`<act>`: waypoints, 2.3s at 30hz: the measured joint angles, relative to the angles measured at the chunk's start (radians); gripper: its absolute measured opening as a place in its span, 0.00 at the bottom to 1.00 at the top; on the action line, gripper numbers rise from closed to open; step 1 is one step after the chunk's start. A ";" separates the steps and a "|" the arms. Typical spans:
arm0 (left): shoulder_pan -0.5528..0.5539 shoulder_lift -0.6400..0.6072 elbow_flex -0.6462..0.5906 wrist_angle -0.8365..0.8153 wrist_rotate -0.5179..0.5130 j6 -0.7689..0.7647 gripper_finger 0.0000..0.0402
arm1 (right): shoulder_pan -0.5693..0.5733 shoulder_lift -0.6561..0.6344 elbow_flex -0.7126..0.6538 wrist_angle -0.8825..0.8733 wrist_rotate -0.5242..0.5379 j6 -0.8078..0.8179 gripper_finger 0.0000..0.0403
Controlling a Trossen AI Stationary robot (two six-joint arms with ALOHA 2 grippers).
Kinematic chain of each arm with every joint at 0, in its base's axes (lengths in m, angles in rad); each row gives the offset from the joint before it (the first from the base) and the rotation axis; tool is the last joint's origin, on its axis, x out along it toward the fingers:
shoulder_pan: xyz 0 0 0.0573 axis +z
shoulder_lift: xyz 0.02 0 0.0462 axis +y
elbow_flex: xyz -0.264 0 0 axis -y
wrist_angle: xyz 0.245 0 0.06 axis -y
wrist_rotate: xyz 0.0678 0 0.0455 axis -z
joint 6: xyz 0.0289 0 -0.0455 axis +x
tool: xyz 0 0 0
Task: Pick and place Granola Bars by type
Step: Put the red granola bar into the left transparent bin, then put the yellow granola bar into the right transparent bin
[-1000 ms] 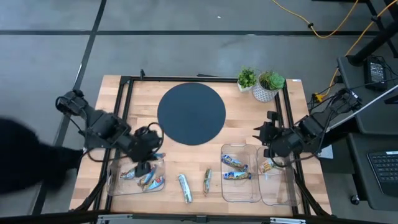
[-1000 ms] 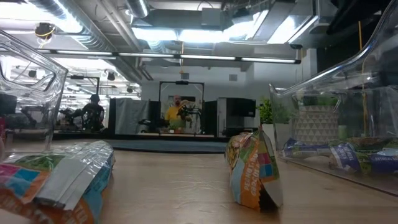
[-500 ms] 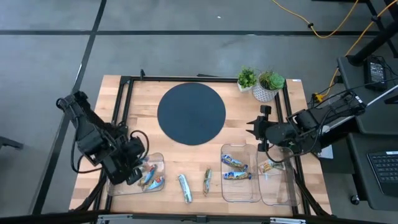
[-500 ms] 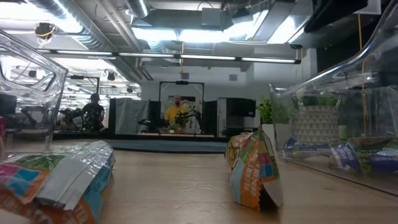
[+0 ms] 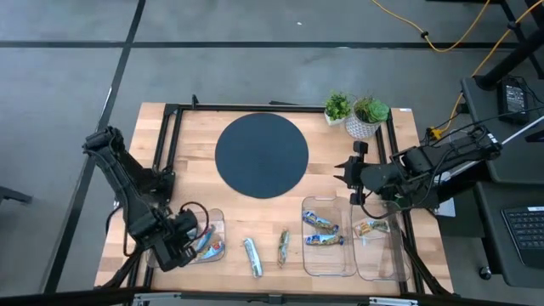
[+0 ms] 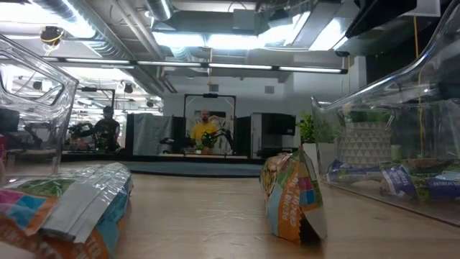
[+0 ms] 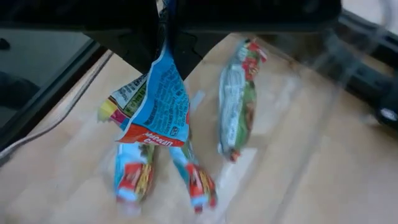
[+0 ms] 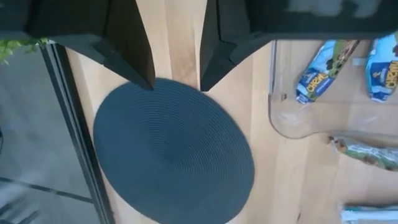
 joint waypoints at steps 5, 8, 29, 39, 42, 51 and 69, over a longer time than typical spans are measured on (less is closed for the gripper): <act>-0.011 -0.001 -0.096 0.133 0.023 -0.040 0.02 | -0.017 0.000 0.000 0.026 0.000 -0.022 0.32; -0.011 0.000 -0.154 0.210 0.044 -0.048 0.04 | -0.024 0.000 0.000 0.034 0.000 -0.022 0.32; 0.009 -0.010 -0.172 0.271 0.103 -0.005 0.39 | -0.025 0.000 0.000 0.040 -0.035 -0.020 0.32; 0.037 -0.011 0.117 0.020 -0.214 0.287 0.38 | -0.025 0.000 0.000 0.042 -0.035 -0.022 0.32; 0.073 -0.012 0.181 0.026 -0.262 0.439 0.37 | -0.025 0.000 0.000 0.046 -0.035 -0.022 0.32; 0.265 -0.011 0.234 0.143 -0.162 0.855 0.37 | -0.025 0.000 0.000 0.046 -0.034 -0.009 0.32; 0.506 0.278 0.235 0.283 0.225 1.620 0.37 | -0.025 0.000 0.000 0.044 -0.034 0.032 0.32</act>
